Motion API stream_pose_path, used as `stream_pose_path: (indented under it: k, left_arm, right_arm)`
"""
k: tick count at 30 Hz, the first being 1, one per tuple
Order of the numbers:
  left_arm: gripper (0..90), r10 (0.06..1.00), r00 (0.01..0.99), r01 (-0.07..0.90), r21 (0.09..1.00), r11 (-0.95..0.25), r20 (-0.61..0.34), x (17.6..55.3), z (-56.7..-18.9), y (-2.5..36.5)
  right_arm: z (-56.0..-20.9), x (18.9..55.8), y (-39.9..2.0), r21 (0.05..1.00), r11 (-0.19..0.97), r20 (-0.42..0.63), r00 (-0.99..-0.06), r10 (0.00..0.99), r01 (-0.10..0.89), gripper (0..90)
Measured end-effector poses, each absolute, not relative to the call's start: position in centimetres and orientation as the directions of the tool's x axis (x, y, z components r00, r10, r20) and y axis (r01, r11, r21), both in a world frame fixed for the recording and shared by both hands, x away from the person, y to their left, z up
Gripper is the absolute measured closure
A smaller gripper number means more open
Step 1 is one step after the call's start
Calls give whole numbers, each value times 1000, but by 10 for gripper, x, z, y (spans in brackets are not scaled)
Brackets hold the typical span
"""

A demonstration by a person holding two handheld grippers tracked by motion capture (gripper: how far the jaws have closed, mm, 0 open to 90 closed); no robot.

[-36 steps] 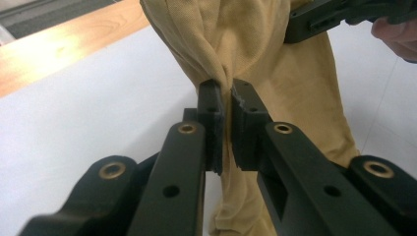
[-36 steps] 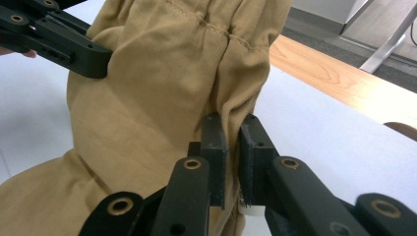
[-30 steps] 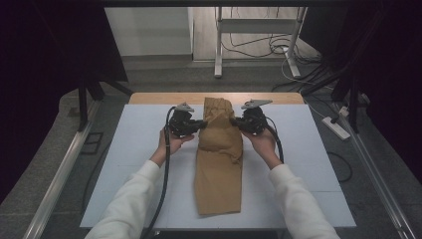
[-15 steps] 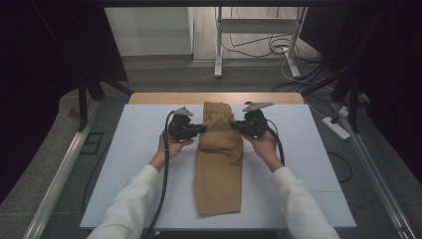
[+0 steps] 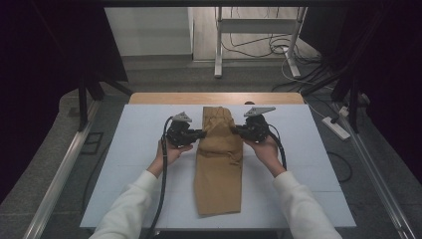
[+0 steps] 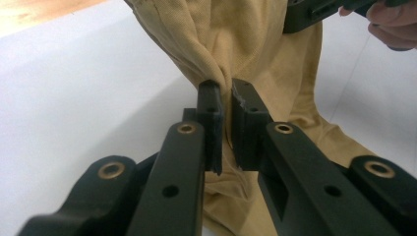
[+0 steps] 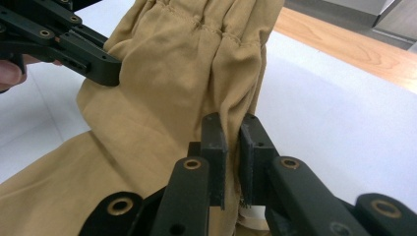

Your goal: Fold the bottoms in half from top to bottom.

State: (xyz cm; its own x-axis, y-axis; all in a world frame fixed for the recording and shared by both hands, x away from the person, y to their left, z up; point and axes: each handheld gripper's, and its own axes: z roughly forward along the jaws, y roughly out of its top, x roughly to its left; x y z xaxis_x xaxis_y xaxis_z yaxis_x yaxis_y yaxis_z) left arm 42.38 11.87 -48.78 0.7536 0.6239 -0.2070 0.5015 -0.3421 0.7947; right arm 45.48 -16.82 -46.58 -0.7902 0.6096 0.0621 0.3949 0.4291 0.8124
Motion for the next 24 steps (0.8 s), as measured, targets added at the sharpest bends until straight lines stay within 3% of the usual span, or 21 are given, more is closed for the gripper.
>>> stream_pose_path:
  k: [24]
  left_arm:
    - [820, 620, 753, 524, 772, -360, -222, 405, -498, 118]
  right_arm:
    - [-476, 429, -171, 801, 438, 80, -797, 599, 409, 823]
